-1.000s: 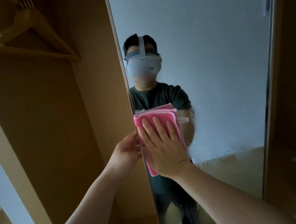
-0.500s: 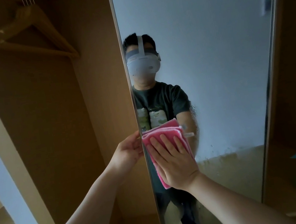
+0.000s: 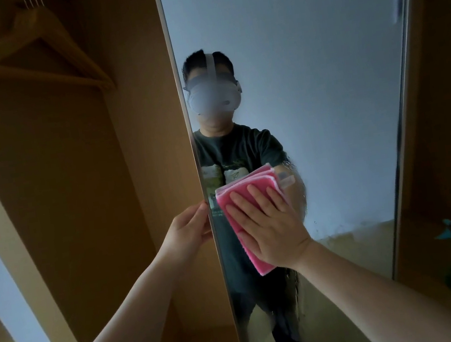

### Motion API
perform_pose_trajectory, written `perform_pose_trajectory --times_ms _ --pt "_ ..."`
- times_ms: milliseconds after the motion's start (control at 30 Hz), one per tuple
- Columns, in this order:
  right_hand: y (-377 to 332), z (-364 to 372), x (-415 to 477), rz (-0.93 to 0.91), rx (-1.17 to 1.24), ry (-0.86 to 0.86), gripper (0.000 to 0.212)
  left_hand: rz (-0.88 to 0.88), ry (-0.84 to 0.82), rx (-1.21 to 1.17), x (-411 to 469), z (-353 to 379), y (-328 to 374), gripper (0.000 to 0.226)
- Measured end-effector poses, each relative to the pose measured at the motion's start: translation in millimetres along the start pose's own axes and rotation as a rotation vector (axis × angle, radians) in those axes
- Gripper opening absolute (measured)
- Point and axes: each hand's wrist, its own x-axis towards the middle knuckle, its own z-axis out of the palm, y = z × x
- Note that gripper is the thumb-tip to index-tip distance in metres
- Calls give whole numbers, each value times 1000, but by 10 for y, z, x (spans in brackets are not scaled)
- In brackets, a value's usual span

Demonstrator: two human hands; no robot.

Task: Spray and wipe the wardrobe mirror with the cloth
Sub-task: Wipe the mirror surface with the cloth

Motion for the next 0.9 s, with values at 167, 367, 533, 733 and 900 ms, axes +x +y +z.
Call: perform_pose_trajectory --times_ms 167,367,533,733,900 --pt "399 -156 163 77 -35 24 60 39 37 85 -1 24 -16 32" --pt "978 -372 433 115 -82 79 62 45 60 138 4 28 -18 33" --pt "1018 -390 464 150 -98 62 62 45 84 132 -5 54 -16 32" --pt "971 -357 387 193 -76 28 62 61 109 139 -31 87 -10 31" --pt "816 -274 171 267 -30 41 63 65 188 195 -32 124 -39 34"
